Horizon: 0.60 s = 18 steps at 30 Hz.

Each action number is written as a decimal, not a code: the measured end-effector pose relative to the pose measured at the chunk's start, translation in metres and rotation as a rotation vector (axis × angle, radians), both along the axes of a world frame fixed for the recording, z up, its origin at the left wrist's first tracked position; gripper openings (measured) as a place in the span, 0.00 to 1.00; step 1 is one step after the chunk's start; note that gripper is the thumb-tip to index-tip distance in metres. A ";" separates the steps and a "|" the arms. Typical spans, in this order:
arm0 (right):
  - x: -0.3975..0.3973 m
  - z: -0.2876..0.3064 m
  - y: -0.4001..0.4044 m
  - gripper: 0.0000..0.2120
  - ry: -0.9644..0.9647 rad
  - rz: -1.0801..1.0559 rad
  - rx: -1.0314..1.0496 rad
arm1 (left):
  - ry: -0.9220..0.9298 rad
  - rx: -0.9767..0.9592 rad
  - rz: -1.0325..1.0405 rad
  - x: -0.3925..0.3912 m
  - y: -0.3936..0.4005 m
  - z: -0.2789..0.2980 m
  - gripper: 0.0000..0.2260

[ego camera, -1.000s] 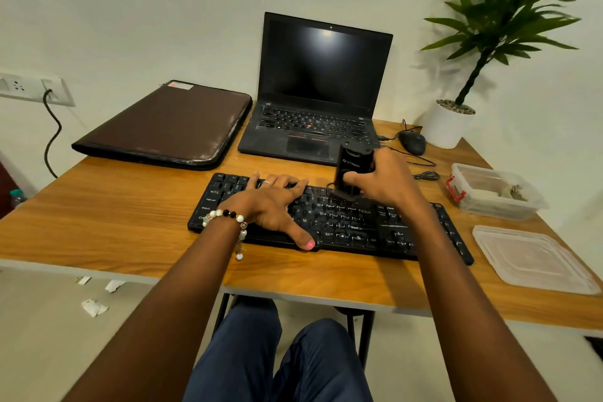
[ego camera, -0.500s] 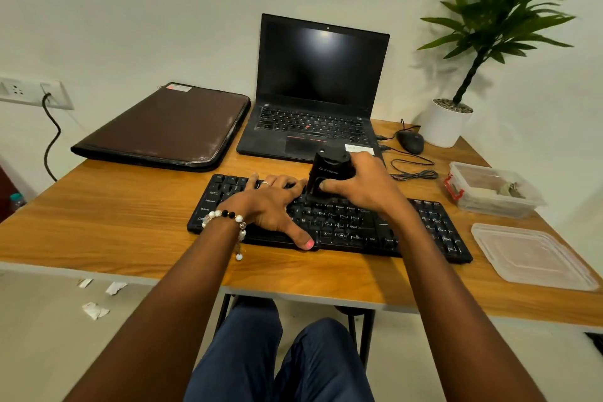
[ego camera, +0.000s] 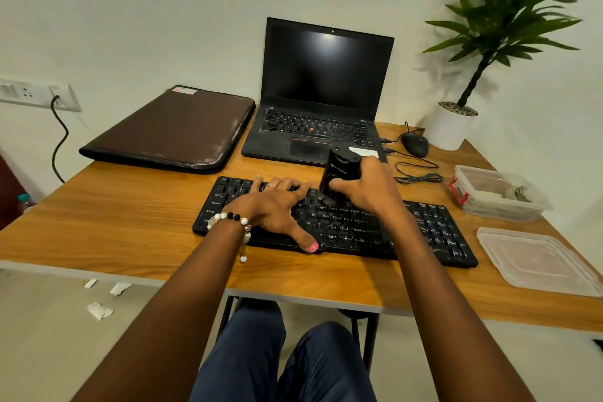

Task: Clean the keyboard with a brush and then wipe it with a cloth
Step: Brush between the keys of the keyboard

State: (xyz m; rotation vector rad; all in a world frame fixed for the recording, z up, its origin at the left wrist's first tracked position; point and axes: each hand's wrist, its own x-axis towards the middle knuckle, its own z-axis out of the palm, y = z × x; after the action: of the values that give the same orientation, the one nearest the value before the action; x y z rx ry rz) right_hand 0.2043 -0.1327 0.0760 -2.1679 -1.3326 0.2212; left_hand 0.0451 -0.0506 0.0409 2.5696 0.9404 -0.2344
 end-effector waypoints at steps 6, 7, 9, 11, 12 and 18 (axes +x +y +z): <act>-0.008 -0.001 0.007 0.17 -0.089 -0.039 0.121 | -0.003 0.008 -0.004 0.000 0.000 -0.001 0.56; -0.010 -0.004 0.007 0.16 -0.080 -0.040 0.138 | -0.003 0.010 -0.004 0.000 0.000 -0.001 0.56; -0.012 -0.010 0.004 0.14 -0.033 -0.051 0.152 | -0.001 0.013 -0.003 0.000 0.000 -0.001 0.56; -0.011 -0.010 0.001 0.14 0.022 -0.052 0.118 | 0.004 0.014 -0.002 0.000 0.000 -0.001 0.56; -0.009 -0.008 -0.001 0.14 0.036 -0.043 0.071 | 0.006 0.015 -0.002 0.000 -0.001 -0.001 0.56; 0.008 0.004 0.001 0.15 0.059 -0.079 0.040 | 0.005 0.009 0.002 0.000 -0.001 -0.001 0.56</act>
State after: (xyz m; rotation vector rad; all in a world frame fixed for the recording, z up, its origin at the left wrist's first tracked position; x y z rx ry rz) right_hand 0.2121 -0.1317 0.0803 -2.1585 -1.2068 0.2234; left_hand 0.0449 -0.0521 0.0402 2.5774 0.9484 -0.2369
